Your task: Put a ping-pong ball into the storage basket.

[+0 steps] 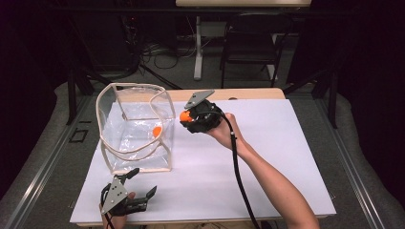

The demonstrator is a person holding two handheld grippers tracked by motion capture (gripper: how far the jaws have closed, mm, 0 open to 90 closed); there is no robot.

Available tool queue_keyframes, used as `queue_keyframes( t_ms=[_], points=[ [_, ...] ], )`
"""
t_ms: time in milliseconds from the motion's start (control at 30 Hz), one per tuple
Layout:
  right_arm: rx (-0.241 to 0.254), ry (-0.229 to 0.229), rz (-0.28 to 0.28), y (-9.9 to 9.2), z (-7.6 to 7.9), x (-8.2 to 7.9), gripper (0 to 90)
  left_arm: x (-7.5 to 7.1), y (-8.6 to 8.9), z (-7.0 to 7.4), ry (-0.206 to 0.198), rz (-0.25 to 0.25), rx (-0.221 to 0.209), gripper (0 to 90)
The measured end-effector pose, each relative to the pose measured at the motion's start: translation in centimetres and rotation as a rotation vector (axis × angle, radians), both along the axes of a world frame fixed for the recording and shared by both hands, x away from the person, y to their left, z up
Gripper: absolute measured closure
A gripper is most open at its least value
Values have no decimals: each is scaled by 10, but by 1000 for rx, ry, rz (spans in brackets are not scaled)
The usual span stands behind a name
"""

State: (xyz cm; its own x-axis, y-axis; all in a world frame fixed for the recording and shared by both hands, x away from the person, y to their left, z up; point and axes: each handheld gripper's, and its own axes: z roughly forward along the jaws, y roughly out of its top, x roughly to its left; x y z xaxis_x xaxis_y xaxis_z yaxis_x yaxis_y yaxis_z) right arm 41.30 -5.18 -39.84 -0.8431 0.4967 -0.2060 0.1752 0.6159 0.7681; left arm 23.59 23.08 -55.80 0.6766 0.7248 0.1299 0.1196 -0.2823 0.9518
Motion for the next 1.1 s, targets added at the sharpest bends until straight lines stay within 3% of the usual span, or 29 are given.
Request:
queue_keyframes(
  t_ms=[1100],
  points=[
    [28,-61,5,11,13,0,508,0,0,0,4,0,-2,157]
  ],
)
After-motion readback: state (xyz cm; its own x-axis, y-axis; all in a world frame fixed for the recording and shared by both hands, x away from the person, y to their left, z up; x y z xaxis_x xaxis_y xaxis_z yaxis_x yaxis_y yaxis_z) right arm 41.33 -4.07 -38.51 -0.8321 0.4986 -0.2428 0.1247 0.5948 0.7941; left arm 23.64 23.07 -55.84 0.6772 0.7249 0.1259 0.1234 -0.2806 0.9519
